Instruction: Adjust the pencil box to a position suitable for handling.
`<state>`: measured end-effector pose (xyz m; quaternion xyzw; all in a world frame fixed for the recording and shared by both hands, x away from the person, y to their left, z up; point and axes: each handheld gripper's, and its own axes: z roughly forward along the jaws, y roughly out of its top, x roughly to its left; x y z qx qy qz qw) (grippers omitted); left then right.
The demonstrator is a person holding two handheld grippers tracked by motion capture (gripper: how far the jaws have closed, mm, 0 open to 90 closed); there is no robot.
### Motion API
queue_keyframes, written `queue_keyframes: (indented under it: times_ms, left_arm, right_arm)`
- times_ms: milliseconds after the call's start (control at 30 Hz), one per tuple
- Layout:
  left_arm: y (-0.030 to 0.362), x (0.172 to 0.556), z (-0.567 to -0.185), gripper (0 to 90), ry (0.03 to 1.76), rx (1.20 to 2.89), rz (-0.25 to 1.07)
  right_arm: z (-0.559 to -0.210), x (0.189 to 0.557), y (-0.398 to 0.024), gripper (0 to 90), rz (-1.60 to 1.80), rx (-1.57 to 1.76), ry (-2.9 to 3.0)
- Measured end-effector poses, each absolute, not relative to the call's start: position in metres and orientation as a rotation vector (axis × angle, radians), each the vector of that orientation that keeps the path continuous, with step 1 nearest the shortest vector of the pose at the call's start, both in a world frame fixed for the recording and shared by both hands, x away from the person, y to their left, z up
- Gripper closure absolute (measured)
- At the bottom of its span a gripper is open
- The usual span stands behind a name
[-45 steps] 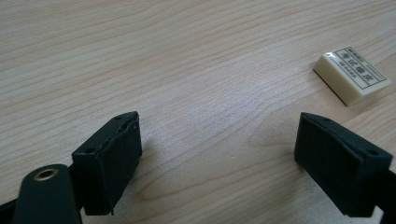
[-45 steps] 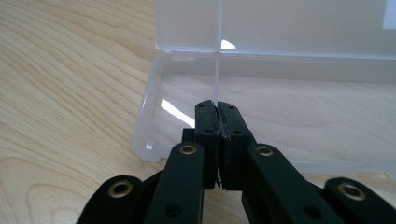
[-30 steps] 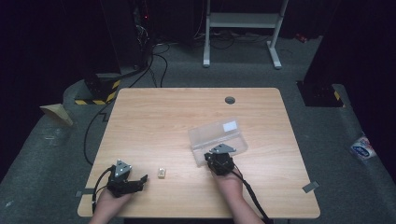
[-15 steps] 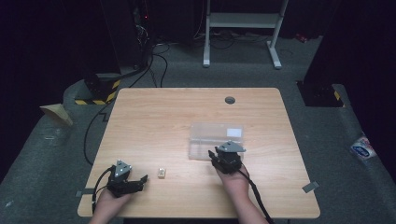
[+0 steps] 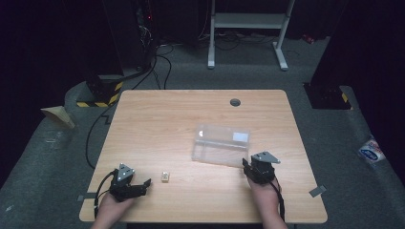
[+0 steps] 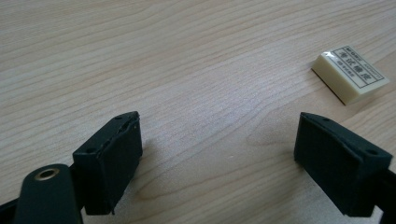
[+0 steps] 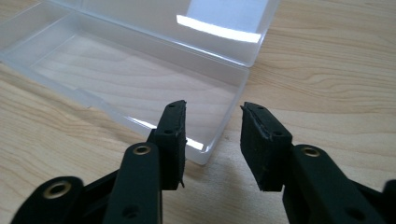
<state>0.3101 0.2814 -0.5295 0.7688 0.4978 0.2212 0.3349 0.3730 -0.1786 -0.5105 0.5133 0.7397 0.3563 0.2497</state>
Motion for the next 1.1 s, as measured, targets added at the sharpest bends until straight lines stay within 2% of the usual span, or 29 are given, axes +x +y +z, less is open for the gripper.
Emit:
queue_keyframes:
  times_ms: [33,67,133,167,333,733,933,1067,1100]
  left_arm:
    - [0.281,0.31,-0.53,15.6,1.299,2.006,0.577]
    - [0.281,0.31,-0.53,15.5,1.299,2.006,0.577]
    - [0.282,0.31,-0.529,15.6,1.299,2.007,0.575]
    - [0.281,0.31,-0.529,15.6,1.299,2.007,0.575]
    - [0.281,0.31,-0.53,15.6,1.299,2.006,0.577]
    - [0.282,0.31,-0.53,15.7,1.299,2.005,0.576]
    - [0.281,0.31,-0.529,15.8,1.301,2.006,0.577]
    - [0.281,0.31,-0.529,15.8,1.301,2.006,0.577]
    - [0.281,0.31,-0.529,15.8,1.301,2.006,0.577]
  right_arm:
    - [-0.511,0.374,-0.18,61.8,0.971,1.401,2.009]
    - [-0.51,0.376,-0.182,66.8,0.984,1.406,2.015]
    - [-0.51,0.377,-0.182,68.6,0.986,1.411,2.016]
    - [-0.512,0.38,-0.183,72.8,0.986,1.427,2.023]
    - [-0.516,0.386,-0.184,80.4,0.984,1.445,2.038]
    - [-0.509,0.399,-0.167,78.7,0.967,1.402,2.052]
    - [-0.511,0.396,-0.167,64.7,0.983,1.434,2.038]
    - [-0.513,0.393,-0.168,65.9,0.978,1.443,2.054]
    - [-0.515,0.393,-0.167,71.6,0.974,1.446,2.061]
